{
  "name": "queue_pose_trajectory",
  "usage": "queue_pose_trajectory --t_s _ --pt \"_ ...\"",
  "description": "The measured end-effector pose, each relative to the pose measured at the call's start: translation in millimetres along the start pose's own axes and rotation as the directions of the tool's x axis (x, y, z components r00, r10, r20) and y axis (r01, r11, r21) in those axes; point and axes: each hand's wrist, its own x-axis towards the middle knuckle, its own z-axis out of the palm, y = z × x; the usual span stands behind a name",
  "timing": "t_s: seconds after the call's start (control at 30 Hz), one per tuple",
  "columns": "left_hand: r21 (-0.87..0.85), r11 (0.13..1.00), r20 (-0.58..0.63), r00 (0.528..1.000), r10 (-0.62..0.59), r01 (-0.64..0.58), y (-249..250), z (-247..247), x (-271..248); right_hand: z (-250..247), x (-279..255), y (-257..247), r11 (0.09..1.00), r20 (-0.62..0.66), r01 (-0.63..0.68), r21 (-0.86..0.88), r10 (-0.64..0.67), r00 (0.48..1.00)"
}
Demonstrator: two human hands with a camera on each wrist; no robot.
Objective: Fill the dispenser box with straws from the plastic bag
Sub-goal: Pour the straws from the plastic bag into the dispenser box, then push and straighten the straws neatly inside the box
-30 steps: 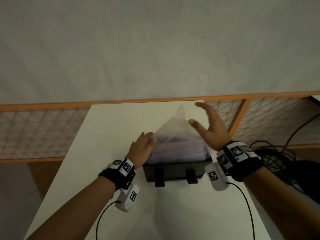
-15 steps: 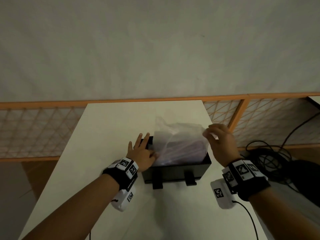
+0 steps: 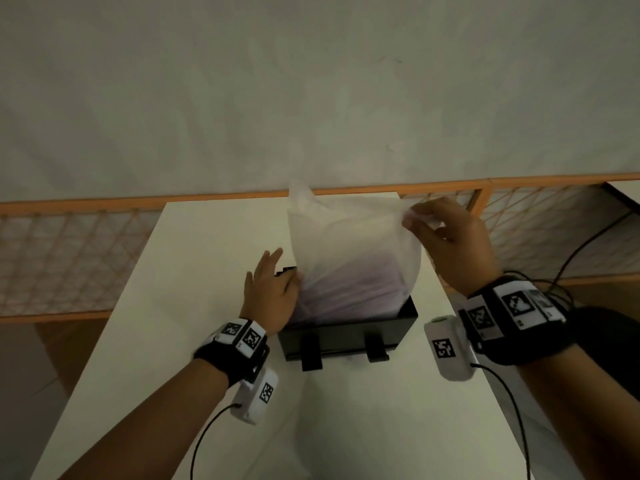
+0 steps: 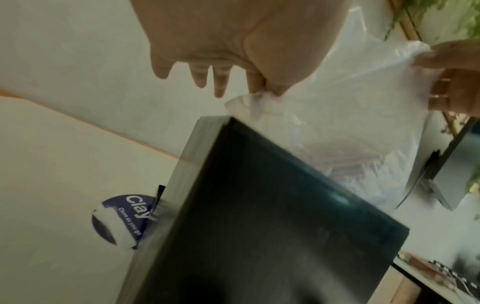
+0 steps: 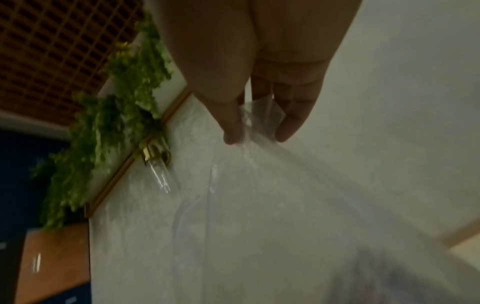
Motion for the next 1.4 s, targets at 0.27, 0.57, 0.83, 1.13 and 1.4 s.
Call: queue_pose_trajectory --t_s 0.27,0.57,0.83,1.13,1.4 --pt "-0.037 0.999 0.152 0.988 0.033 -0.028 2 6 6 -13 14 -18 0.963 0.049 0.271 0.001 -0.27 0.962" --pt "-0.323 0.943 0.018 0.996 0.083 -0.073 26 -11 17 -15 39 -56 0.912 0.01 0.41 0.023 -0.41 0.912" --pt "-0.803 0.569 0.166 0.983 -0.073 0.178 54 -37 29 7 34 -48 0.997 0.282 0.071 0.038 -0.079 0.956" --pt "-0.887 0.242 0.415 0.909 0.046 0.393 78 -40 30 47 2 -29 0.962 0.485 -0.258 0.092 0.183 0.855" --pt "-0.857 0.48 0.202 0.979 -0.023 0.188 87 -47 16 49 7 -32 0.898 0.501 -0.368 0.242 0.209 0.84"
